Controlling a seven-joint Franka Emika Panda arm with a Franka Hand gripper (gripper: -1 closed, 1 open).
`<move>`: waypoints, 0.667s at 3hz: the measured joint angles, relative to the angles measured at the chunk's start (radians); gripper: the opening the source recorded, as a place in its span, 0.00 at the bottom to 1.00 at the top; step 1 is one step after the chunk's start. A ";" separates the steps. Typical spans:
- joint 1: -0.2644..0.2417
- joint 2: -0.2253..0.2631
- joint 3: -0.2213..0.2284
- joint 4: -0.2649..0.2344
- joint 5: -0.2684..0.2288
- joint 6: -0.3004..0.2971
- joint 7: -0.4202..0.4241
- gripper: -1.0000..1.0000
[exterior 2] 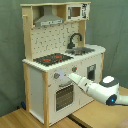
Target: Play with the kitchen
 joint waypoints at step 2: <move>-0.020 0.030 -0.128 0.034 0.004 -0.005 -0.143 1.00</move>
